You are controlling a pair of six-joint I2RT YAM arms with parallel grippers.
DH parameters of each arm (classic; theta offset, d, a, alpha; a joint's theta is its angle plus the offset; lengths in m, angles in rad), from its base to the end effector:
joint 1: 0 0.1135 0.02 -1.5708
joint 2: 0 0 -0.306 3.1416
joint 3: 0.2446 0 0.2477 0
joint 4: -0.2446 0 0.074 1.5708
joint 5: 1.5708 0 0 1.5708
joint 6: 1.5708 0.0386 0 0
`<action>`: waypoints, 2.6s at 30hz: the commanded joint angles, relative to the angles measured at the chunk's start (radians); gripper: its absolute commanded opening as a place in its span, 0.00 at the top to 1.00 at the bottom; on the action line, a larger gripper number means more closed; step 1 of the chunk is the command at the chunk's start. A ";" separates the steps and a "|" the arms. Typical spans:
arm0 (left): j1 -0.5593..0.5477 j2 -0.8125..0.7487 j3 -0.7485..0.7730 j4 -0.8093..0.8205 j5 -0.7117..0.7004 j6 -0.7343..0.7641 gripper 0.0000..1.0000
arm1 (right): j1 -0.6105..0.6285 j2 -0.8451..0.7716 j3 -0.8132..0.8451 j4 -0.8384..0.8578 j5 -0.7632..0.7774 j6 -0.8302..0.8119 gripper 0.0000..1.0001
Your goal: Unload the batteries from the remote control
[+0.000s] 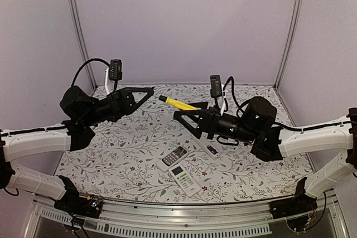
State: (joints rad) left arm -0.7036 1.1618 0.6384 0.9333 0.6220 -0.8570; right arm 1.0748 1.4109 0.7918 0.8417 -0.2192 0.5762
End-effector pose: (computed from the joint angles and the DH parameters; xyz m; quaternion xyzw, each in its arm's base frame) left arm 0.1632 -0.1679 0.3681 0.2151 0.5402 -0.6793 0.4477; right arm 0.1405 0.2773 0.3496 -0.2359 0.5802 0.6170 0.4765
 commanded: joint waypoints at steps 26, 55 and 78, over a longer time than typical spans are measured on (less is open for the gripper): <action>-0.076 0.112 0.031 -0.007 -0.022 0.044 1.00 | 0.004 0.041 0.051 -0.001 -0.059 0.036 0.47; 0.012 0.146 0.203 -0.678 -0.076 0.285 0.08 | -0.029 -0.180 -0.004 -0.668 0.433 -0.046 1.00; -0.016 0.883 0.892 -1.252 -0.137 0.583 0.09 | -0.179 -0.263 -0.134 -1.249 0.454 0.221 1.00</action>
State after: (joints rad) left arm -0.7116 1.9739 1.4502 -0.2684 0.5087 -0.3046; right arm 0.9005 1.1576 0.6914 -0.3477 0.2268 0.6922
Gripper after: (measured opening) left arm 0.905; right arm 0.127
